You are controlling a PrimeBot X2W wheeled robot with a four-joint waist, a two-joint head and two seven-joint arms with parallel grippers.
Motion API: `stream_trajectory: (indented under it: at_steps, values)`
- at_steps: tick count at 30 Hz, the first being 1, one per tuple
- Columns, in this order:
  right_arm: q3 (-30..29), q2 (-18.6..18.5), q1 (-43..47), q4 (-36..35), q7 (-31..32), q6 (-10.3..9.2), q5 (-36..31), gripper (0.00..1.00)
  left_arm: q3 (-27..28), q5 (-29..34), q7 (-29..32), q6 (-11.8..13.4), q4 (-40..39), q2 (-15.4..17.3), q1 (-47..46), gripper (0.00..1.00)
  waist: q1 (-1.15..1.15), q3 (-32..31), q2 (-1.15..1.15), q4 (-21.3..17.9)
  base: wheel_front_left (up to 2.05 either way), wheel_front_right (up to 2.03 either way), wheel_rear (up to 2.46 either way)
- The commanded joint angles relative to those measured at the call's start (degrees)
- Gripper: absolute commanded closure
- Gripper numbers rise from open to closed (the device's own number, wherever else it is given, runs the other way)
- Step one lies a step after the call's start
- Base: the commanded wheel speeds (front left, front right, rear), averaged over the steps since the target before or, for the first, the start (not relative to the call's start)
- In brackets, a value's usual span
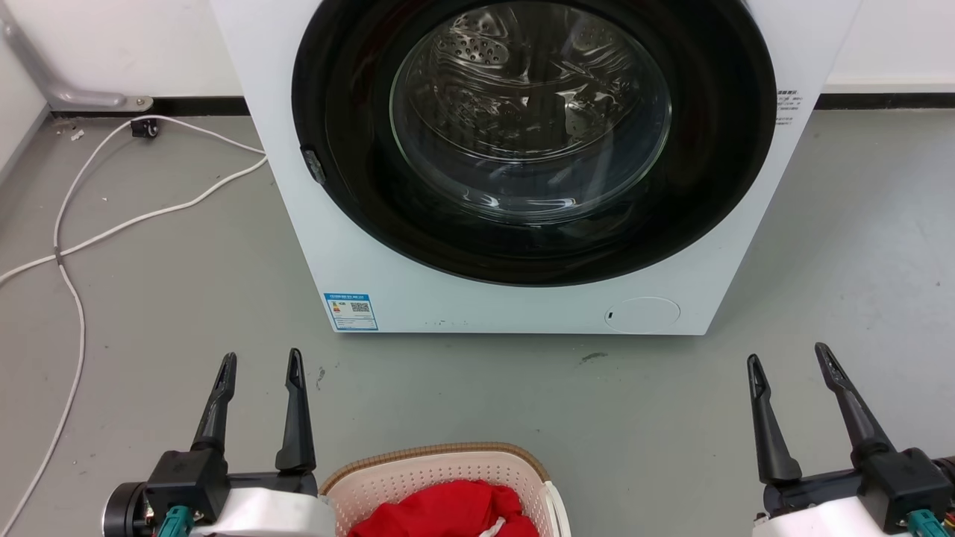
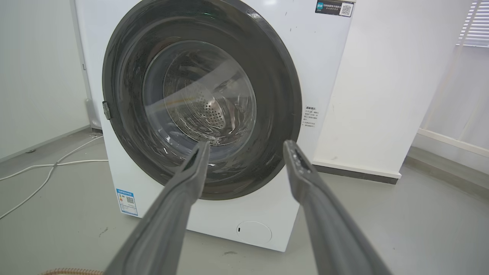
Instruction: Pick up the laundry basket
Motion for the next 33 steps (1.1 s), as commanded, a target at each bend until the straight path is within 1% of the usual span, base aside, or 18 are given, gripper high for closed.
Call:
stream_trajectory:
  at_steps: [1, 14, 27, 33]
  values:
    - [-0.3, -0.1, 0.7, 0.3, -0.2, -0.02, 0.7, 0.0, -0.1, 0.1, -0.3, 0.1, 0.2, 0.1, 0.5, 0.0, 0.0, 0.1, 0.0, 0.0, 0.0, 0.0, 0.0]
    - [-0.8, -0.1, 0.5, 1.9, -0.2, -0.02, 6.0, 0.0, 0.0, -0.2, -0.3, 0.5, 0.4, 0.1, 0.7, 0.0, 0.0, 0.4, 0.0, 0.1, 0.0, 0.0, 0.0]
    - [-0.5, -0.1, 0.5, 2.3, -0.2, -0.02, 6.5, 0.0, 0.1, 0.1, -0.3, 0.5, 0.3, 0.1, 0.9, 0.0, 0.0, 0.6, 0.0, 0.1, 0.0, 0.0, 0.0]
    - [-0.1, -0.1, 0.3, 2.3, -0.2, -0.02, 5.9, 0.0, 0.5, 0.2, -0.3, 1.0, 0.8, 0.1, 0.6, 0.0, 0.0, 0.8, 0.0, 0.1, 0.0, 0.0, 0.0]
